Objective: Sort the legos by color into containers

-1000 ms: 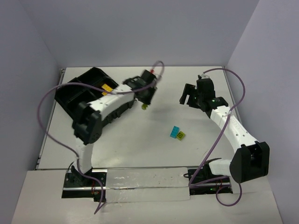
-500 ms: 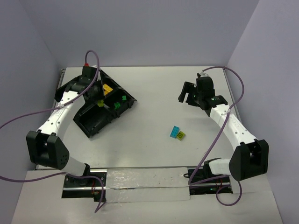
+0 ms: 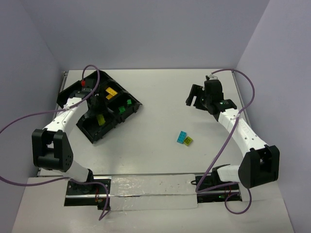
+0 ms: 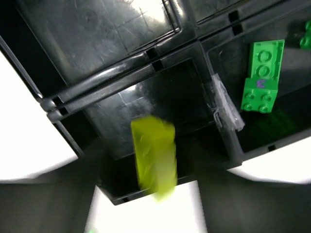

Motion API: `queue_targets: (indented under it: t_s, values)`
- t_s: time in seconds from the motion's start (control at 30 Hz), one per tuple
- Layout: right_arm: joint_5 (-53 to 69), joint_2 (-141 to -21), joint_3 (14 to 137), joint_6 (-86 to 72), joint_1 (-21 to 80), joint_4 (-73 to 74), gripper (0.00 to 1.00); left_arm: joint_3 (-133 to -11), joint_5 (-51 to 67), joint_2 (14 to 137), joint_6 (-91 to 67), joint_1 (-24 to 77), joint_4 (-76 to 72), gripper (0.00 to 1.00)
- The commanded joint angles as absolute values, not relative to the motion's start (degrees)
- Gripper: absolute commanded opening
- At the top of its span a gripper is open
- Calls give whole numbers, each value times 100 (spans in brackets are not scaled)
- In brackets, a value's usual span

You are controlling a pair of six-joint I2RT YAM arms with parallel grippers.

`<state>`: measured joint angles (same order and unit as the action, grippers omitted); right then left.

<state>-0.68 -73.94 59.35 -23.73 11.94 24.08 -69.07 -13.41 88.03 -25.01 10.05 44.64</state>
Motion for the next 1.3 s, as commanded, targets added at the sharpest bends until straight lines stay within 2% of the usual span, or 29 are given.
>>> queue_targets:
  t_s: [0.0, 0.13, 0.37, 0.57, 0.8, 1.27]
  values:
    - [-256, -7173, 6012, -2314, 1202, 2501, 86, -7305, -1411, 8769, -2669, 976, 4493, 92]
    - [-251, -7004, 5816, -2298, 1322, 2625, 86, -7914, -1262, 8695, -2515, 1228, 4565, 94]
    - [-348, -6701, 5278, -2431, 1776, 2878, 84, -9018, -738, 9356, -2143, 2972, 4579, 88]
    - [-298, -6469, 4653, -2699, 2089, 2904, 82, -9308, 225, 10193, -2180, 3966, 4240, 86]
    - [-149, -6709, 4289, -2868, 2384, 2758, 78, -9377, 506, 10672, -2205, 4290, 4175, 86]
    - [-30, -8399, 4579, -2769, 2597, 2194, 78, -9334, -280, 10565, -2280, 4137, 4276, 86]
